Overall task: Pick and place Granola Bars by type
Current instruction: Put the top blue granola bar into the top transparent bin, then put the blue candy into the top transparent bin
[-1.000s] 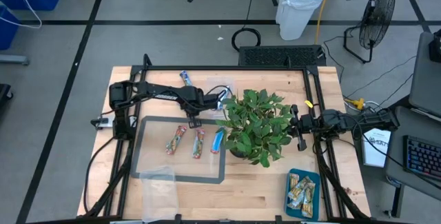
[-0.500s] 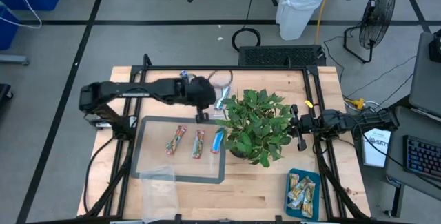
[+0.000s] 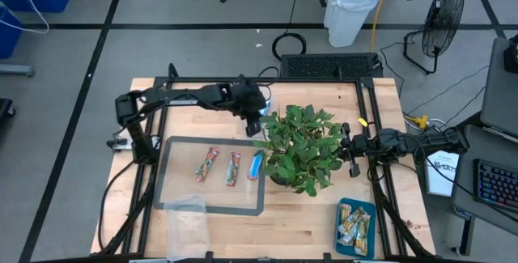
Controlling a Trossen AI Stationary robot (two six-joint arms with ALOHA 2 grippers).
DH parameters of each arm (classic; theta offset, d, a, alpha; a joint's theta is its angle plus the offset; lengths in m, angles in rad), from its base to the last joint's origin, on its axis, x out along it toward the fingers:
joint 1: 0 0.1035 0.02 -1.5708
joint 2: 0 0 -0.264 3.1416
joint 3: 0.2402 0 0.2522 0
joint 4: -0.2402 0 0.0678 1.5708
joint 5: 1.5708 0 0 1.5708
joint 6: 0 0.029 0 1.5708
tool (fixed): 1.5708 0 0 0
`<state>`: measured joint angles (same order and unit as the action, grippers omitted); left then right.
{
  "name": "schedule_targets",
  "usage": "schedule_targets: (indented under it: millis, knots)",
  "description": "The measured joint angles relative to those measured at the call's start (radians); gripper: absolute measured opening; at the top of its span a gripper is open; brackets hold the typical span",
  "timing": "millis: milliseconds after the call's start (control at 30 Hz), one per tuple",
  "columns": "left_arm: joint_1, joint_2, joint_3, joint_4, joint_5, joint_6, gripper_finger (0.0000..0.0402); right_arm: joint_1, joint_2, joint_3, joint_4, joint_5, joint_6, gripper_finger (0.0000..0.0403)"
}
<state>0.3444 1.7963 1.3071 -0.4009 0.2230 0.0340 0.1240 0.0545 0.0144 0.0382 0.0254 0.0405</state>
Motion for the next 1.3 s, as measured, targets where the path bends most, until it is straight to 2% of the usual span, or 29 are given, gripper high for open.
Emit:
schedule_targets:
  millis: [67,233,367,467,533,600,667,800,900,1000,1100,1300]
  knots:
    - [0.013,0.015,-0.001,-0.001,0.013,-0.027,0.0030,0.000,0.002,0.000,0.000,0.000,0.000,0.0000]
    - [0.023,0.008,-0.001,0.004,0.020,-0.056,0.0106,0.000,0.002,0.000,0.000,0.000,0.000,0.0000]
    - [0.022,-0.033,-0.001,0.008,0.015,-0.056,0.0150,0.000,0.002,0.000,0.000,0.000,0.000,0.0000]
    - [0.028,-0.088,-0.001,-0.023,-0.040,-0.033,0.0170,0.000,0.002,0.000,0.000,0.000,0.000,0.0000]
    - [0.040,-0.143,-0.001,-0.051,-0.119,-0.012,0.0177,0.000,0.002,0.000,0.000,0.000,0.000,0.0000]
    - [0.067,-0.203,-0.001,-0.095,-0.203,0.007,0.0179,0.000,0.002,0.000,0.000,0.000,0.000,0.0000]
    - [0.117,-0.264,0.000,-0.120,-0.246,0.034,0.0178,0.000,0.002,0.000,0.000,0.000,0.000,0.0000]
    - [0.261,-0.363,0.002,-0.135,-0.256,0.071,0.0165,0.000,0.002,0.000,0.000,0.000,0.000,0.0000]
    - [0.399,-0.386,0.041,-0.170,-0.243,0.062,0.0151,0.000,0.002,0.000,0.000,0.000,0.000,0.0000]
    - [0.533,-0.370,0.113,-0.260,-0.237,0.029,0.0136,0.000,0.002,0.000,0.000,0.000,0.000,0.0000]
    - [0.621,-0.314,0.205,-0.355,-0.227,-0.014,0.0125,0.000,0.002,0.000,0.000,0.000,0.000,0.0000]
    - [0.667,-0.148,0.409,-0.558,-0.225,-0.036,0.0124,0.000,0.002,0.000,0.001,0.000,0.000,0.0000]
